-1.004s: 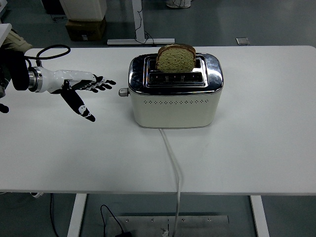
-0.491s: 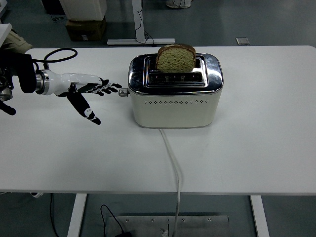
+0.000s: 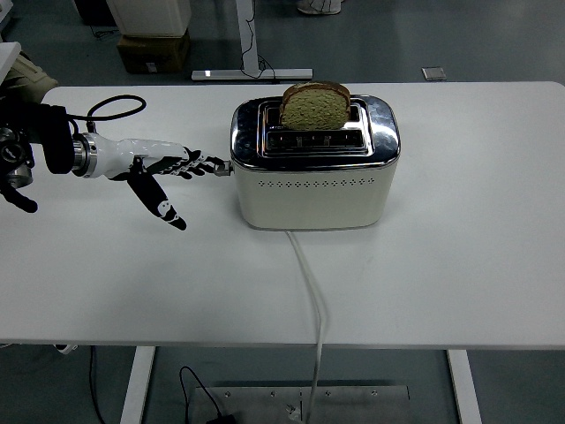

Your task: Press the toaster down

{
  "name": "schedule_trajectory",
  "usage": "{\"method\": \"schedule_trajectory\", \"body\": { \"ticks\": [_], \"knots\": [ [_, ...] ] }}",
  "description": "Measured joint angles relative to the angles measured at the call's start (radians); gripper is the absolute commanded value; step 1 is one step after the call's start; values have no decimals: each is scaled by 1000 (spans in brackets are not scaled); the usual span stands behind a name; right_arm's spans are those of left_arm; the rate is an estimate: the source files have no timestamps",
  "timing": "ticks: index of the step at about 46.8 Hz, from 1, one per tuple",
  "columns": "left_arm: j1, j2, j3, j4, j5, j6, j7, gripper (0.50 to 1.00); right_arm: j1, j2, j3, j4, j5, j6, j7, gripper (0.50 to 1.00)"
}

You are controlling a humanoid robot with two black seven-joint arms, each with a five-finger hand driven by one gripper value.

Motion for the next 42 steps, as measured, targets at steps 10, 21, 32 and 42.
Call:
{"method": "schedule_trajectory", "body": {
  "ticks": [10,21,32,42],
  "knots": [
    [23,-1,1,1,0,0,-1,1000,1,0,0,0,0,0,0,998],
    [31,-14,1,16,0,0,0,1000,3,0,0,0,0,0,0,998],
    [42,-34,1,40,0,0,0,1000,3,0,0,0,0,0,0,998],
    [42,-52,1,57,0,0,-1,1000,3,0,0,0,0,0,0,998]
  ]
}}
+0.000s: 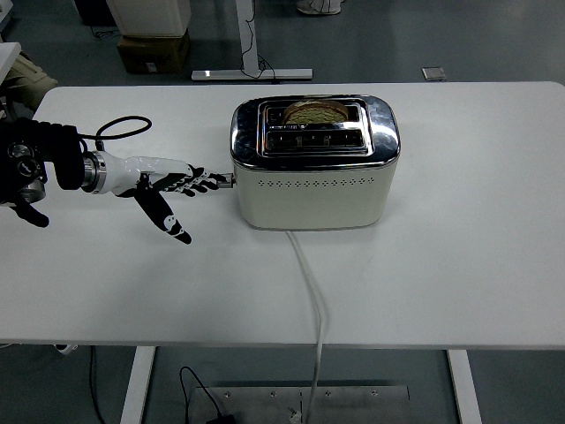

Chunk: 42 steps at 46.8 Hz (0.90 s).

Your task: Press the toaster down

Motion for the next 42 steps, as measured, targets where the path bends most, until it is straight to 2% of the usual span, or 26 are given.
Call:
{"method": "schedule_trajectory", "body": {
  "ticks": [23,34,42],
  "knots": [
    [38,3,0,7,0,0,-1,1000,0,0,0,0,-1,0,0,998],
    [66,23,-4,7,0,2,0,1000,0,0,0,0,0,0,0,998],
    [70,68,-9,6,-29,12,-3,1000,0,0,0,0,0,0,0,998]
  ]
}}
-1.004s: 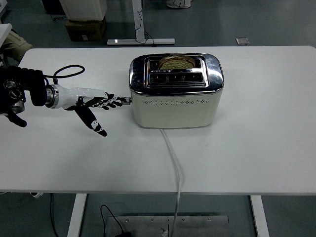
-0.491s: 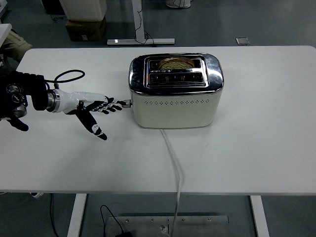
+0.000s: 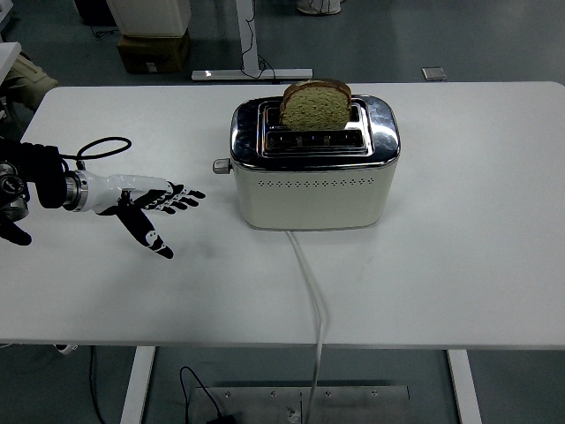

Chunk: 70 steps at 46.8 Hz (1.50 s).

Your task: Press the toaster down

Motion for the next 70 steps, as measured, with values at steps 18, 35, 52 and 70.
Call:
{"method": "schedule_trajectory", "body": {
  "ticks": [18,35,52,70],
  "knots": [
    [-80,94,-117,-1,-354,-7,-13,1000,3,0,0,0,-1,0,2,998],
    [-198,51,-195,211,-679,16,-14,1000,3,0,0,2,-1,0,3,998],
    [-137,-16,-212,486,-1021,68,-121,1000,3,0,1,1,0,0,3,998],
    [-9,-69,-219,621,-1220,90,-149,1000,3,0,1,2,0,0,3,998]
  ]
}}
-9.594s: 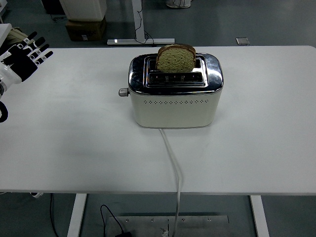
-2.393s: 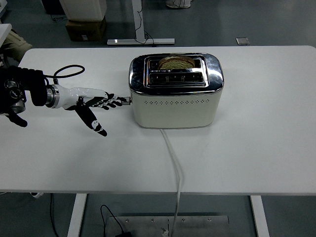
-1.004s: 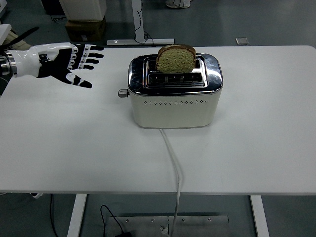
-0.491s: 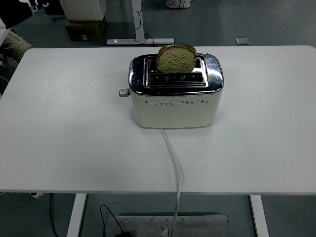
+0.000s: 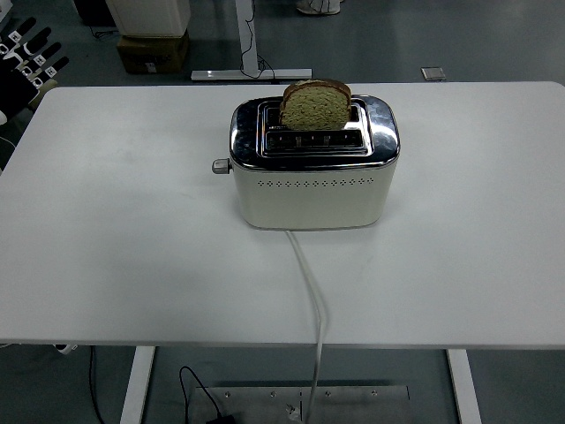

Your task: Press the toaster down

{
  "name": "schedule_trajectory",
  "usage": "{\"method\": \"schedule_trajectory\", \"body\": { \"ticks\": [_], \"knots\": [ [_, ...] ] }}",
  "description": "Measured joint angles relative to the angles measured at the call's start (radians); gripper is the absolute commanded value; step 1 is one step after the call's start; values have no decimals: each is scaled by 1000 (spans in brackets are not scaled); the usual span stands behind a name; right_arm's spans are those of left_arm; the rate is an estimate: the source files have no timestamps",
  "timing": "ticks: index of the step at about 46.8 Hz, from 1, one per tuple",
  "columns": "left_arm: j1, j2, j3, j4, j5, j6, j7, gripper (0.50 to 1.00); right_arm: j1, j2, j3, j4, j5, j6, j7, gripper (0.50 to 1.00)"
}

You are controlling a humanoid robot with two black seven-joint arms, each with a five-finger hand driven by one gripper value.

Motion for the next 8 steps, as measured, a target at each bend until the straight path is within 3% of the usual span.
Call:
{"method": "schedule_trajectory", "body": {
  "ticks": [8],
  "knots": [
    [24,-1,0,9,-2,1,-10,1000,0,0,0,0,0,0,0,998]
  ]
}}
